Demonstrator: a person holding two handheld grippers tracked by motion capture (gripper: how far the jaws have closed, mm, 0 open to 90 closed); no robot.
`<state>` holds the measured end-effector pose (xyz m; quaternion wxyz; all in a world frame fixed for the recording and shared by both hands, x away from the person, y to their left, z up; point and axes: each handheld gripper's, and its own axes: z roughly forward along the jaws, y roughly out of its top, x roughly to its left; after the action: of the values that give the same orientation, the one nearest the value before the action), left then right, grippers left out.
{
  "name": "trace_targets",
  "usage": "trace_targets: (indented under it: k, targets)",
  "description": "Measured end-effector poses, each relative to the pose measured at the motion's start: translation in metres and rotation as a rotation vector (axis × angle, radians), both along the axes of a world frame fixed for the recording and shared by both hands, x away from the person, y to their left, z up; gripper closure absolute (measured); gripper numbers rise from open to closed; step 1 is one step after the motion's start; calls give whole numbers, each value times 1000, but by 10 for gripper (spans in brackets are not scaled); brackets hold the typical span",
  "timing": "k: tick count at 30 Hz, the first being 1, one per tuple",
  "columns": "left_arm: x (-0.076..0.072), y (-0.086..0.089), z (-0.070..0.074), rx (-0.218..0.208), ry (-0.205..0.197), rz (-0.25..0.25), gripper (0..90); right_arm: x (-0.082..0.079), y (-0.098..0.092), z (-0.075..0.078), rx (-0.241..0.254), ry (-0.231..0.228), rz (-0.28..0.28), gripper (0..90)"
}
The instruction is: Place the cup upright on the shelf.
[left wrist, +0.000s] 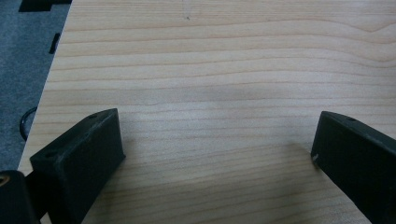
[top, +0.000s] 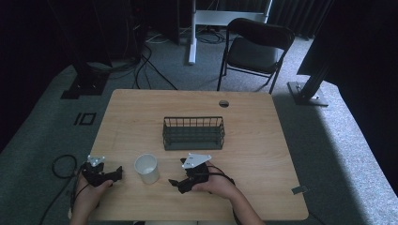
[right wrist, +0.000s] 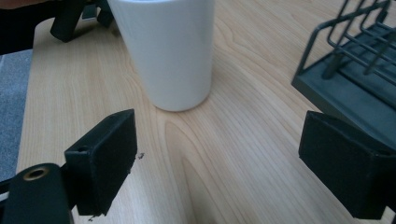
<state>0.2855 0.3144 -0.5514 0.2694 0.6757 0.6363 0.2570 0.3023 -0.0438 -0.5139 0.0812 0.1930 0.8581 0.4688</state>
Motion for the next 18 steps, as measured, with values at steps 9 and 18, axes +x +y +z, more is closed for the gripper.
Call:
trace_targets:
  k: [9,18]
  targets:
    - [0,0,0,0,0,0,25,-1,17,-1,8,0,26,112]
    - [0,0,0,-1,0,0,25,-2,34,-1,16,-8,53,112]
